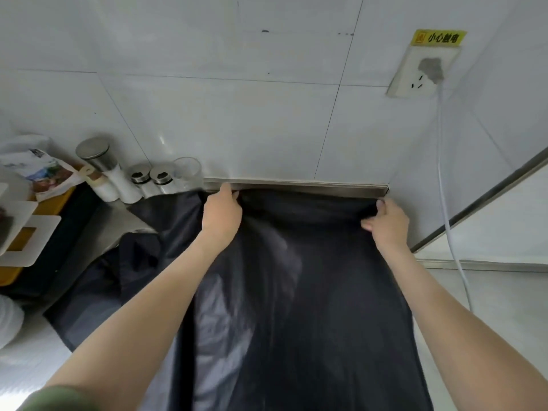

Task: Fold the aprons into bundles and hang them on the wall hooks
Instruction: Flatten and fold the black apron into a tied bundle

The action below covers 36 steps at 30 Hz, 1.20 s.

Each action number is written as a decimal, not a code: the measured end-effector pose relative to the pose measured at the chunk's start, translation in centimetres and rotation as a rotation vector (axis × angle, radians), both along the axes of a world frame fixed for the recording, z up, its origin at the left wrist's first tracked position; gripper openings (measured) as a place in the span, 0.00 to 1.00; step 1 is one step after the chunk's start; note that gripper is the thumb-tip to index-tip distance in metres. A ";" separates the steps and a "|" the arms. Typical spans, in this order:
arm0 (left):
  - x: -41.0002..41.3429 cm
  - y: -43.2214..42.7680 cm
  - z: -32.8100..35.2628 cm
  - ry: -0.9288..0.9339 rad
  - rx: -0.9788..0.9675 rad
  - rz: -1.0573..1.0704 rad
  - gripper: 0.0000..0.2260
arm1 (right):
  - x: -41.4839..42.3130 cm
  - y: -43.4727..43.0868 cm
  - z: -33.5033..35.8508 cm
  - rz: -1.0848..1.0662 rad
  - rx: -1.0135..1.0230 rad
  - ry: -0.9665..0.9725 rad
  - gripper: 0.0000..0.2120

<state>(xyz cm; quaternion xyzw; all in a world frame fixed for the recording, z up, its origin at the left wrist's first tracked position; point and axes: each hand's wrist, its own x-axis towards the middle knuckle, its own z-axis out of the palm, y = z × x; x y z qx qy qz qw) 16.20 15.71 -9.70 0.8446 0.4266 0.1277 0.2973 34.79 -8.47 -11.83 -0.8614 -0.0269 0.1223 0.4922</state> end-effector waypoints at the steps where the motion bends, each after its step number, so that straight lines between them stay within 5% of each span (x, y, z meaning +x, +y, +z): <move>1: 0.7 -0.1 0.4 0.026 0.025 -0.037 0.14 | 0.3 0.2 0.5 0.033 -0.006 -0.062 0.18; 4: 1.3 -1.7 -0.4 0.083 -0.110 -0.255 0.35 | 0.2 0.7 0.7 0.277 -0.189 -0.123 0.32; 7: -0.1 -4.7 -2.9 0.299 0.085 -0.463 0.36 | -2.1 1.0 -1.2 0.502 -0.326 -0.231 0.42; 13: -3.0 -7.2 -7.6 0.673 0.200 -0.643 0.30 | -8.9 1.3 -7.3 0.916 -0.710 -0.154 0.27; 18: -3.8 -7.2 -8.5 0.688 0.205 -0.608 0.29 | -8.5 0.1 -8.8 0.873 -0.780 -0.170 0.25; 25: -4.1 -7.3 -8.5 0.692 0.198 -0.572 0.31 | -5.0 -2.4 -9.6 0.555 -0.749 0.088 0.27; 31: -0.5 -8.7 -7.5 0.570 0.189 -0.550 0.34 | -5.2 -1.3 -9.6 0.537 -0.755 0.013 0.24; 36: 0.6 -9.1 -9.8 0.688 0.171 -0.634 0.35 | -3.2 -0.1 -9.4 0.474 -0.642 -0.109 0.29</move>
